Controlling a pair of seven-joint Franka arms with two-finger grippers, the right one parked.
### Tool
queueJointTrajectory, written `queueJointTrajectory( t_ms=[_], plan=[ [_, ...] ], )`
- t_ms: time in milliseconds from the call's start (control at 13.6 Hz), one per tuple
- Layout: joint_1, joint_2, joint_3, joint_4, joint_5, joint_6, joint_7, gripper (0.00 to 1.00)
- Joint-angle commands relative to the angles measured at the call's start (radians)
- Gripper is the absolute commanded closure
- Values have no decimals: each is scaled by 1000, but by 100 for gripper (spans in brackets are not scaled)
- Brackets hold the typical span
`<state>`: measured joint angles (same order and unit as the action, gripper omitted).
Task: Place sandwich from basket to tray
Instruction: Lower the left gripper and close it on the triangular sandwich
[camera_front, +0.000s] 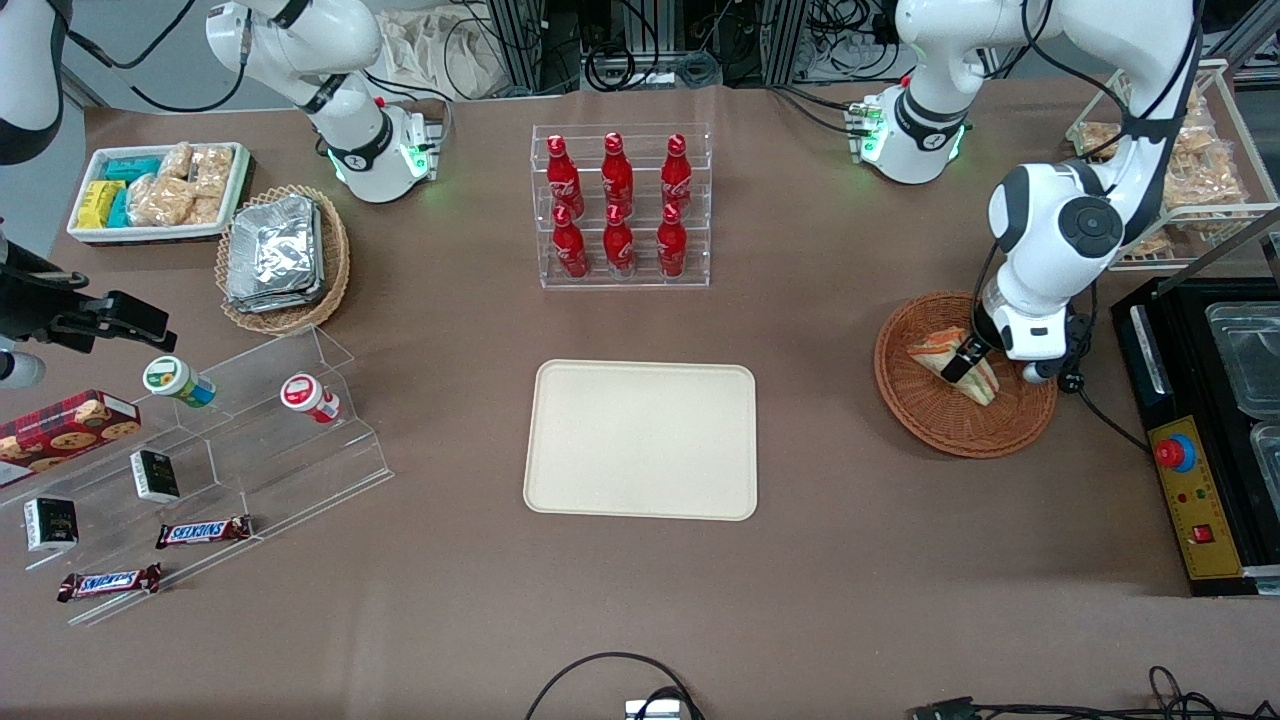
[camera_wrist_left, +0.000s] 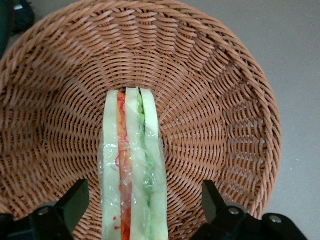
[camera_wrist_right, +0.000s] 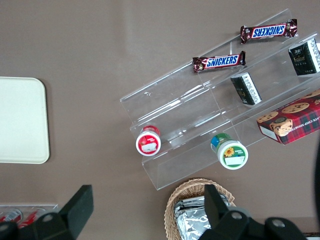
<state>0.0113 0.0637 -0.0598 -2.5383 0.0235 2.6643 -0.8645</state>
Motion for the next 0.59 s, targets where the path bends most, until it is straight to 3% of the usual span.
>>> queueJointTrajectory(
  t_ms=[0, 221, 294, 442, 515],
  plan=[
    [1, 24, -3, -36, 18, 84, -34, 0],
    [1, 42, -3, -43, 18, 111, -34, 0],
    [1, 45, -3, -43, 18, 112, -34, 12],
    [2, 45, -3, -43, 30, 111, -33, 56],
    [3, 47, -3, -42, 39, 112, -33, 70]
  ],
)
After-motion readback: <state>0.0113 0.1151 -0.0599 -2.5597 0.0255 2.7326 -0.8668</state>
